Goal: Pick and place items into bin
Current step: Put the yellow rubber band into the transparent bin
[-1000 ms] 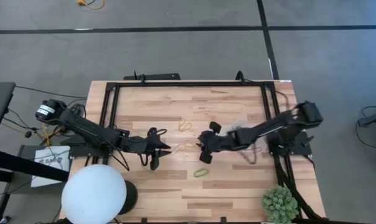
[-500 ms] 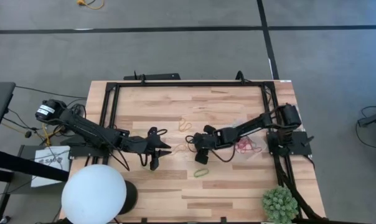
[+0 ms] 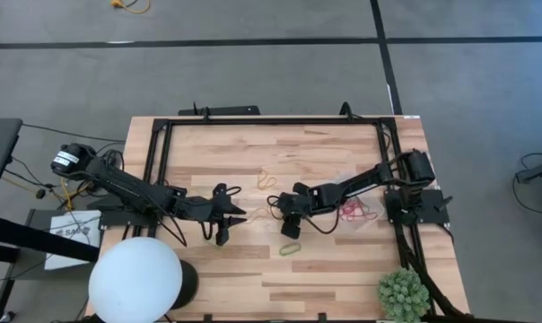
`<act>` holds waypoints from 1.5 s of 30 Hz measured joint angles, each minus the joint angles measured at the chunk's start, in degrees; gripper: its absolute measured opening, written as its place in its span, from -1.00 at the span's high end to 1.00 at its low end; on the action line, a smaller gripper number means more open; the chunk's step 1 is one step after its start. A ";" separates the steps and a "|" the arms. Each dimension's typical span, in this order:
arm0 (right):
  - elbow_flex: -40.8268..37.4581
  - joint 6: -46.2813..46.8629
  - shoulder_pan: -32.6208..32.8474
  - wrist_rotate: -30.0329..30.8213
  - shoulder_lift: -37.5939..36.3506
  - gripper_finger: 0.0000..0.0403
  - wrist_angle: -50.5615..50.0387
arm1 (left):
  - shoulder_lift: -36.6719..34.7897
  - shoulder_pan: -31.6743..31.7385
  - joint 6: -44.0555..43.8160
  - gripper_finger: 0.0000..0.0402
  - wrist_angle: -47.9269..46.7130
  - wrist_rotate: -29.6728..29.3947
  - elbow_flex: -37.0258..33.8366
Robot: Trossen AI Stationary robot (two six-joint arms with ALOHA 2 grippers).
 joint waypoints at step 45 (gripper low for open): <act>14.34 45.29 16.02 8.72 -34.53 1.00 -79.58 | -0.02 0.00 -1.61 0.51 -2.17 0.19 -0.02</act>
